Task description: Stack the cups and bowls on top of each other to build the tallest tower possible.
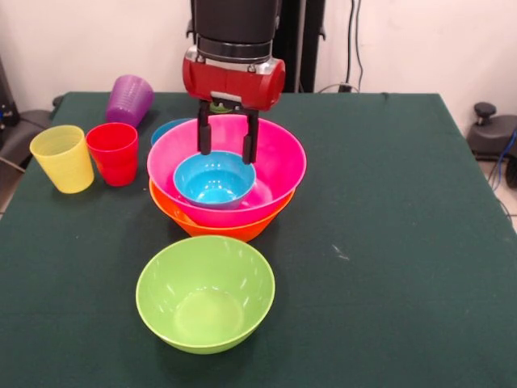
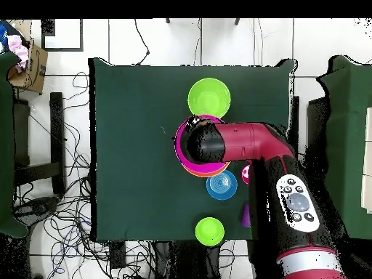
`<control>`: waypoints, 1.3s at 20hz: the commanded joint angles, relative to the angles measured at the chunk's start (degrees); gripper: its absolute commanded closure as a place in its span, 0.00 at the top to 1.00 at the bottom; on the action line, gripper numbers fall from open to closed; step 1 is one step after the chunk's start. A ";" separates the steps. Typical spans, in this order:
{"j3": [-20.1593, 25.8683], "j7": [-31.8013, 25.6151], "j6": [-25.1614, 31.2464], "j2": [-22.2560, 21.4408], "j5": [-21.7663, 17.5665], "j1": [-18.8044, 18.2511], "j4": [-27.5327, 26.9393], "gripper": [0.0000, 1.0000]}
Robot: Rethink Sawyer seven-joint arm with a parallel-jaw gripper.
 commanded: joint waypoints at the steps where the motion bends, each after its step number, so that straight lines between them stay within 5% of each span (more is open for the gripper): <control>1: 5.07 -11.72 7.18 0.53 -2.44 0.26 -5.19 1.00; 8: 7.55 -16.27 17.59 -0.03 -0.88 -0.17 -11.17 1.00; 26: 13.26 -23.67 19.61 -2.59 -2.54 -9.78 -8.30 1.00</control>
